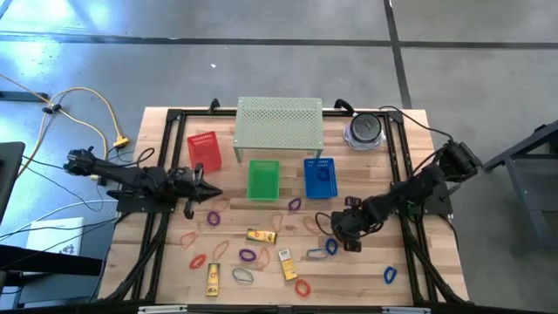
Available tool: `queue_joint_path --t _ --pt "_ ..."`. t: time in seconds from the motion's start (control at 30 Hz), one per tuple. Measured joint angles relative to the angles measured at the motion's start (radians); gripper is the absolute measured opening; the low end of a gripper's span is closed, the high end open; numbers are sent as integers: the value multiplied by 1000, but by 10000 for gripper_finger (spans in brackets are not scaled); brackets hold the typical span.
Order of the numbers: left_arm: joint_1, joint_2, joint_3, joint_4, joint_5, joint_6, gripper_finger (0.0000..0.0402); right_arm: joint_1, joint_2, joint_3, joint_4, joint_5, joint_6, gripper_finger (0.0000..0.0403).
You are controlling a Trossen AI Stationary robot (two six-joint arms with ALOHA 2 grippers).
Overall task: Pick & Place Office Desk Supplies
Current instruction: Put the orange rubber band into the green bin
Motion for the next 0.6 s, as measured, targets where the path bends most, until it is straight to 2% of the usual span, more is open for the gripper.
queue_joint_path --t 0.23,0.43,0.6 --pt "-91 262 1 316 1 94 80 -18 0 -1 8 -15 -21 11" --pt "-159 488 2 611 0 167 146 -13 -14 43 -34 7 -56 3" --pt "-169 619 2 775 -25 197 166 8 -31 171 -148 98 -118 2"
